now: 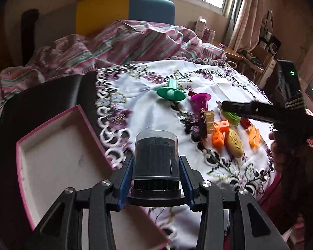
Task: Organize rigid objects
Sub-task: 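Carry the black cylinder toward the pink-rimmed tray with left tool while right tool grasps brown spiky brush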
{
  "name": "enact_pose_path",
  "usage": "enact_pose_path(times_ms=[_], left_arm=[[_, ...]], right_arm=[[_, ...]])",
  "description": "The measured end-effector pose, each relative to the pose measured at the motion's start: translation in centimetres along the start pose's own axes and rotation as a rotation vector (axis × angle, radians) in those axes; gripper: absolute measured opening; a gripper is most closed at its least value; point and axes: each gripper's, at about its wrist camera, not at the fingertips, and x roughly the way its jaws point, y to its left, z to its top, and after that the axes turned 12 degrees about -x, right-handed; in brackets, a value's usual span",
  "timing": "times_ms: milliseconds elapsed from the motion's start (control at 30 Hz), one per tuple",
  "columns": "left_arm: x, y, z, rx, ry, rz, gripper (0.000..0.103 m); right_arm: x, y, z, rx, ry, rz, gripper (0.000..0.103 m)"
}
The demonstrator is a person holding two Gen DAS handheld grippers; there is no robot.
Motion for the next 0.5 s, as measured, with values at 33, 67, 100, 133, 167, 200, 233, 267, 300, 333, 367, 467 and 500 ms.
enact_pose_path(times_ms=[33,67,100,133,167,200,233,267,300,333,367,467,500], left_arm=[[-0.4,0.4,-0.3,-0.008,-0.005,0.002,0.044],[-1.0,0.9,-0.7,-0.019,-0.01,0.006,0.044],[-1.3,1.3,-1.0,-0.027,-0.012,0.008,0.044],[-1.8,1.9,-1.3,-0.041,-0.017,0.012,0.044],[-2.2,2.3,-1.6,-0.055,-0.022,0.016,0.044],[-2.6,2.8,-1.9,-0.069,-0.024,0.018,0.044],[-3.2,3.6,-2.2,-0.093,-0.031,0.025,0.044],[-3.8,4.4,-2.6,-0.113,-0.039,0.034,0.044],[-4.3,5.1,-2.9,-0.13,-0.046,0.043,0.044],[-4.8,5.9,-3.2,-0.148,-0.053,0.053,0.044],[-5.3,6.6,-3.5,-0.165,-0.06,0.063,0.044],[-6.6,9.2,-4.4,-0.227,-0.079,0.108,0.044],[-6.9,9.9,-4.7,-0.248,-0.086,0.121,0.044]], right_arm=[[0.5,0.8,0.0,-0.036,0.02,-0.023,0.081],[0.9,1.4,0.1,-0.055,0.033,-0.047,0.081],[1.4,1.8,0.2,-0.07,0.046,-0.065,0.083],[1.9,2.2,0.4,-0.084,0.059,-0.079,0.085],[2.6,2.4,0.6,-0.093,0.077,-0.093,0.085],[3.1,2.6,0.8,-0.1,0.091,-0.104,0.085],[3.6,2.7,1.0,-0.111,0.105,-0.115,0.085],[4.4,2.8,1.1,-0.13,0.13,-0.139,0.085],[5.0,2.8,1.1,-0.14,0.148,-0.156,0.085],[5.7,2.6,1.0,-0.147,0.17,-0.158,0.084],[6.4,2.4,1.0,-0.144,0.189,-0.15,0.078],[7.1,2.3,0.6,-0.136,0.205,-0.159,0.06],[7.0,2.4,0.6,-0.148,0.2,-0.163,0.06]])
